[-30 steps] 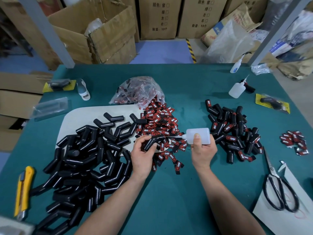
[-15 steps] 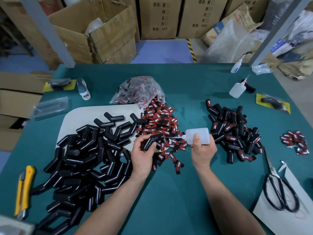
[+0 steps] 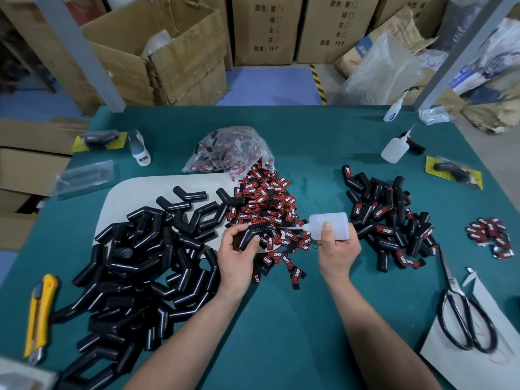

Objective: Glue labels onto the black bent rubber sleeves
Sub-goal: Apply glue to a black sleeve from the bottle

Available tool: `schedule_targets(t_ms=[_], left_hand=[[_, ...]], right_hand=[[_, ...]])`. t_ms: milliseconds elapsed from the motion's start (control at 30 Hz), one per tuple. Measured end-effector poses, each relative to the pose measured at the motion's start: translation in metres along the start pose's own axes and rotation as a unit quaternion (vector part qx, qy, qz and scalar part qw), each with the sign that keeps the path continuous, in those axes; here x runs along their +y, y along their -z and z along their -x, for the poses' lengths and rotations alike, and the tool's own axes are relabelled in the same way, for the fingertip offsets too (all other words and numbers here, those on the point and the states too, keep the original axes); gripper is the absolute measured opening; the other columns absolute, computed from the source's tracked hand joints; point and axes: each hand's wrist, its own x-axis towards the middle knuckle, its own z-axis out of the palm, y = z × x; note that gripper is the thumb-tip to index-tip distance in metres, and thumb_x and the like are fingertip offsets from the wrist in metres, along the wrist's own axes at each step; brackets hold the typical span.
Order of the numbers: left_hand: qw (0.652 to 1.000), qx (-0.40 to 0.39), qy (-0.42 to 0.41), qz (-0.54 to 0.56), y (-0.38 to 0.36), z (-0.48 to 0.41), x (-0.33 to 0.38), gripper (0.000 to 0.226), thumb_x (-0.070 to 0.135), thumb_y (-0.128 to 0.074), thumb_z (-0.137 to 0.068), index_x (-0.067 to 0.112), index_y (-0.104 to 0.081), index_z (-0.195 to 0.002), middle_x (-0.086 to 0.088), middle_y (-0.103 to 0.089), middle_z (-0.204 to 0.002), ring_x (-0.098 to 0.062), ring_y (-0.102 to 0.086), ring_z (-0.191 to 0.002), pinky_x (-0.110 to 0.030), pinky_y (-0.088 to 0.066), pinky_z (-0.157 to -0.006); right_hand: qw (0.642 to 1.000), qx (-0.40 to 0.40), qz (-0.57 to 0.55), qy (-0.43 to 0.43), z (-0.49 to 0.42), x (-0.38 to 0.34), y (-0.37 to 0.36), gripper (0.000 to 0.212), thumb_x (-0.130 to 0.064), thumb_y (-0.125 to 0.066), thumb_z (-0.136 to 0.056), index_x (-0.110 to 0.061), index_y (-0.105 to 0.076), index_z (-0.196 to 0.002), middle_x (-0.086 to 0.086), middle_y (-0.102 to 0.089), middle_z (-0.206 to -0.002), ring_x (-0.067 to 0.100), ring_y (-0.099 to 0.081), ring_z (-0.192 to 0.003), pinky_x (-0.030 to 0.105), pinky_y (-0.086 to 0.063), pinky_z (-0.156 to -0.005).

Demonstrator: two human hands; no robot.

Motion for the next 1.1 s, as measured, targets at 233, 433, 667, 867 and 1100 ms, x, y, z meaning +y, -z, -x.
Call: schedule_targets(t_ms=[233,433,667,867,1100], left_hand=[[1.0,-0.002,0.0,0.003,-0.0001,0.0003,-0.0003,0.04,0.003,-0.078,-0.087,0.039,-0.07,-0.104,0.011,-0.075,-0.099,-0.005,-0.071,-0.089,-0.016,-0.054,-0.078],[1.0,-0.003,-0.011,-0.002,-0.0003,0.0004,-0.0006,0.042,0.0,-0.078,-0.087,0.038,-0.07,-0.103,0.009,-0.074,-0.107,-0.007,-0.071,-0.094,-0.018,-0.055,-0.083],[1.0,-0.008,-0.023,-0.013,-0.0001,0.0002,-0.0009,0.043,0.001,-0.077,-0.087,0.041,-0.07,-0.102,0.007,-0.072,-0.111,-0.01,-0.07,-0.101,-0.02,-0.054,-0.088],[0.999,-0.013,-0.044,-0.027,-0.0002,0.0003,0.0009,0.049,-0.001,-0.077,-0.086,0.045,-0.071,-0.099,0.016,-0.069,-0.113,-0.001,-0.066,-0.106,-0.011,-0.05,-0.088],[0.997,-0.013,-0.06,-0.044,-0.0004,-0.0005,-0.0003,0.051,-0.002,-0.078,-0.085,0.046,-0.071,-0.099,0.021,-0.067,-0.113,0.0,-0.064,-0.111,-0.008,-0.047,-0.091]], right_hand=[[1.0,0.001,-0.008,0.0,-0.0002,0.0001,-0.0001,0.006,-0.048,-0.066,-0.08,-0.043,-0.064,-0.077,-0.016,-0.062,-0.066,0.018,-0.055,-0.061,0.046,-0.05,-0.055],[1.0,0.002,-0.01,-0.006,0.0,0.0015,-0.0006,0.013,-0.048,-0.066,-0.08,-0.037,-0.062,-0.073,-0.017,-0.061,-0.065,0.013,-0.054,-0.06,0.041,-0.048,-0.054],[1.0,0.007,-0.02,-0.01,0.0006,0.0023,-0.0014,0.021,-0.046,-0.066,-0.079,-0.028,-0.057,-0.075,-0.003,-0.057,-0.065,0.02,-0.054,-0.061,0.044,-0.048,-0.054],[1.0,0.006,-0.019,-0.01,-0.0001,0.0046,-0.0017,0.02,-0.046,-0.066,-0.079,-0.03,-0.056,-0.074,-0.014,-0.059,-0.064,0.015,-0.054,-0.06,0.04,-0.048,-0.055],[1.0,0.002,-0.029,-0.009,-0.0014,0.0053,-0.0024,0.01,-0.046,-0.066,-0.08,-0.039,-0.063,-0.075,-0.018,-0.062,-0.066,0.009,-0.055,-0.061,0.035,-0.048,-0.055]])
